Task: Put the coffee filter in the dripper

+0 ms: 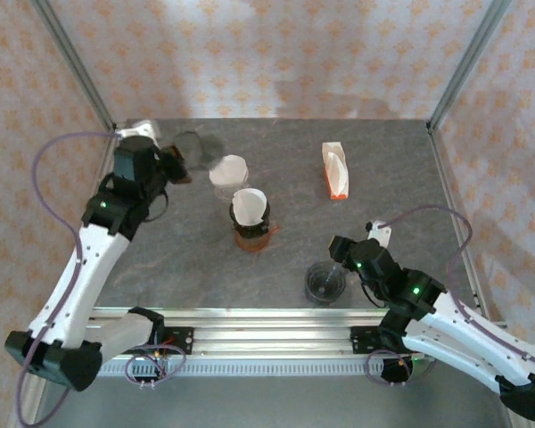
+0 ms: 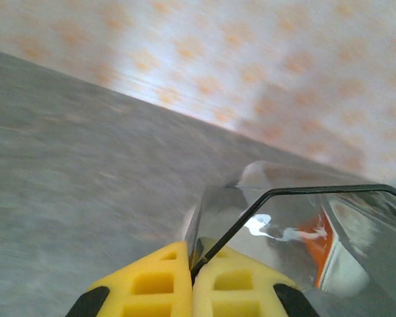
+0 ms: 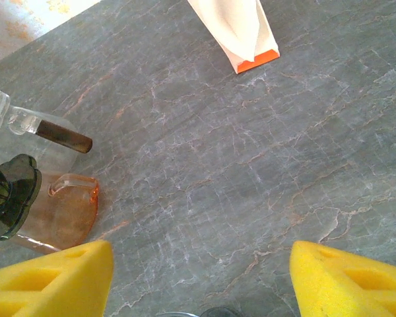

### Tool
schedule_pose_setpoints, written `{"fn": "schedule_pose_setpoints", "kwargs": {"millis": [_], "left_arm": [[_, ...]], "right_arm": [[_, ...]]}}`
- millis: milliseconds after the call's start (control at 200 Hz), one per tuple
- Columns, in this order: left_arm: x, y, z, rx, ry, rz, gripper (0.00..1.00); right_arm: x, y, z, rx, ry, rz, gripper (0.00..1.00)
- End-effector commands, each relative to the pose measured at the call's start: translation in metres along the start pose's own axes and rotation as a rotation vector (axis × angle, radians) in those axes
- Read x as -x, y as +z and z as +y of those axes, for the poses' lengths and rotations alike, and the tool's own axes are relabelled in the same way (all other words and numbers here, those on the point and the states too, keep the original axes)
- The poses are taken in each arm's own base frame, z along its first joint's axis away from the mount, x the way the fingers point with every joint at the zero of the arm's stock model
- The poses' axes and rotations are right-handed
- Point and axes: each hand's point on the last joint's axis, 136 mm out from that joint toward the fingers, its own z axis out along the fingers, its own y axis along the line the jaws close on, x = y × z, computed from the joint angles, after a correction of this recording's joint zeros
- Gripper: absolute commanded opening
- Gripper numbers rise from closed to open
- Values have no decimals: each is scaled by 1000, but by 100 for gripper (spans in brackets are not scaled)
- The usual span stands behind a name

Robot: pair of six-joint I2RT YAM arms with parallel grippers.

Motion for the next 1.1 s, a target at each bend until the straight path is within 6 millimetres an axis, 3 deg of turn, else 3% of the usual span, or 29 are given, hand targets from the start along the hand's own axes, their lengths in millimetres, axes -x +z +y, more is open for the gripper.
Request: {"fn": "schedule_pose_setpoints", "kwargs": {"millis": [0,170,355,531,741,941,1091], "left_arm": [[-35,-25,-22,-53,88,65,0],[-78,-73,-59,-172,218,121,0],[-154,-86,-75,-202,353,281,0],[-237,-68,-83,-218,413,499,0],[-290,-44,-86,-192,488,623,0],[-319,-23,-67,-101,557,680,0],[-323,-10,-58,-60,572,666,0]], "right_arm": [[2,0,-14,-57,5,-27,71],[-1,1,-18,-73,4,-24,71],[-4,3,-22,-85,11,-21,71],[-4,2,-23,-90,16,-19,71],[-2,-2,-25,-99,13,-20,71],[-1,-4,-26,-91,21,-25,71],[-2,-3,-25,-87,19,-20,71]]}}
